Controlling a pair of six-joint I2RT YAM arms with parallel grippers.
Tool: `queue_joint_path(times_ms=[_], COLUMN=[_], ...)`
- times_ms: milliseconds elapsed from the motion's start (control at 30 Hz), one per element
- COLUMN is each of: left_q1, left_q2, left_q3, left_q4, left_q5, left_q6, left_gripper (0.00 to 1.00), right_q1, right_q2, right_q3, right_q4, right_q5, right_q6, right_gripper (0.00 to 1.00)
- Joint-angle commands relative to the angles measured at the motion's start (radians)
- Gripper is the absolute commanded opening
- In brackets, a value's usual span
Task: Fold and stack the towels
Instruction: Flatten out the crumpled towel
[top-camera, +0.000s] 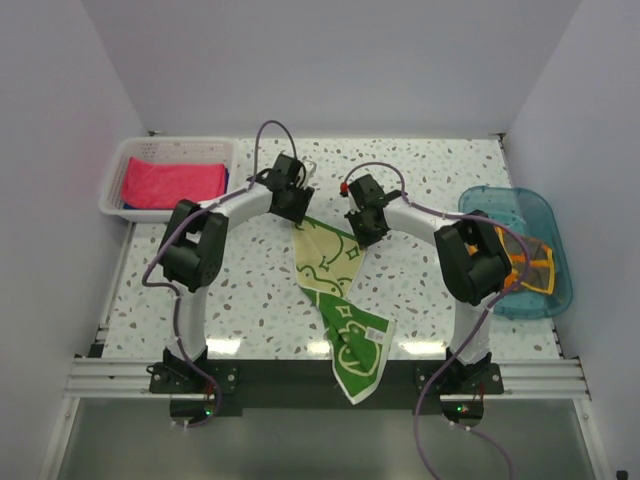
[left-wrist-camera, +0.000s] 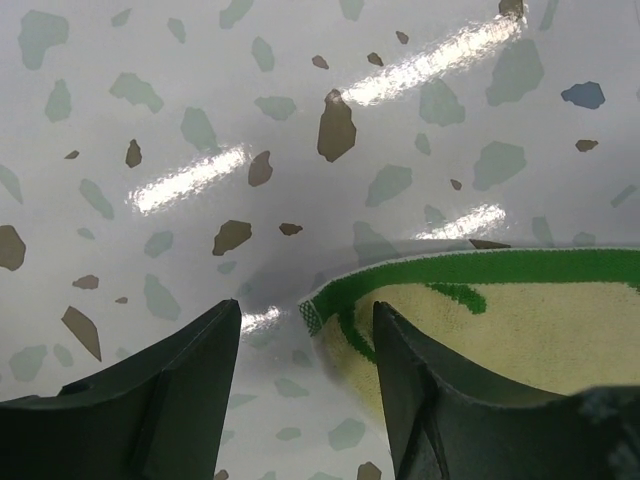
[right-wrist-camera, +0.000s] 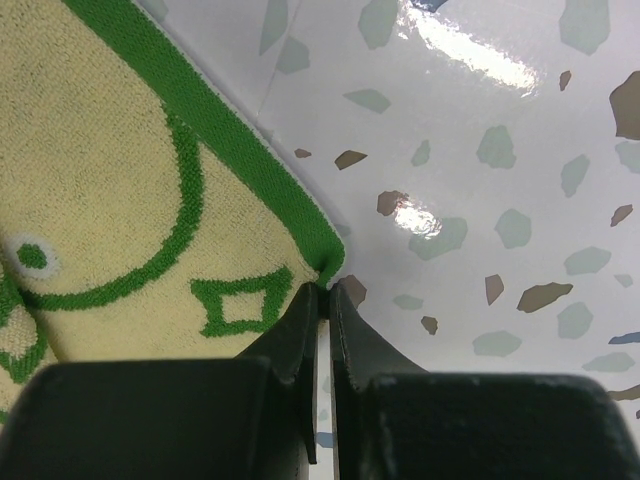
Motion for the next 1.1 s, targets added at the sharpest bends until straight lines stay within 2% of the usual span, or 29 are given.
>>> queue_joint_path(times_ms=[0, 133, 333, 433, 467, 667, 800, 1067], left_q1=[0.005, 0.005, 0.005, 0.005, 0.005, 0.005, 0.005, 0.005], left_q2=[0.021, 0.039, 0.062, 0.055, 0.039, -0.068, -0.169, -0.349], left_q3=[0.042, 0.042, 0.037, 0.034, 0.034, 0.062, 0.094, 0.299], left_q4=[0.046, 0.043, 0.036, 0.038, 0.039, 0.05, 0.059, 0.033], left_q5=[0.044, 0.076, 0.082, 0.067, 0.056, -0.012, -0.061, -0.142], left_q6=[0.026, 0.022, 0.023, 0.032, 0.037, 0.061, 0.074, 0.075], left_gripper=[0.59, 0.56, 0.42, 0.29, 0.21, 0.01, 0.0, 0.0], right_q1=[0.0, -0.001, -0.001, -0.003, -0.003, -0.021, -0.043, -0.05], right_q2=[0.044, 0.045, 0.036, 0.024, 0.017, -0.044, -0.104, -0.212], right_q3=[-0.024, -0.025, -0.018, -0.001, 0.005, 0.131, 0.296, 0.609], right_q4=[-0.02, -0.017, -0.017, -0.027, -0.035, -0.101, -0.146, -0.198], right_q5=[0.026, 0.023, 0.032, 0.042, 0.053, 0.107, 0.176, 0.326], right_q6=[-0.028, -0.028, -0.037, -0.055, -0.06, -0.091, -0.135, -0.271], right_gripper=[0.0, 0.0, 0.0, 0.0, 0.0, 0.0, 0.0, 0.0])
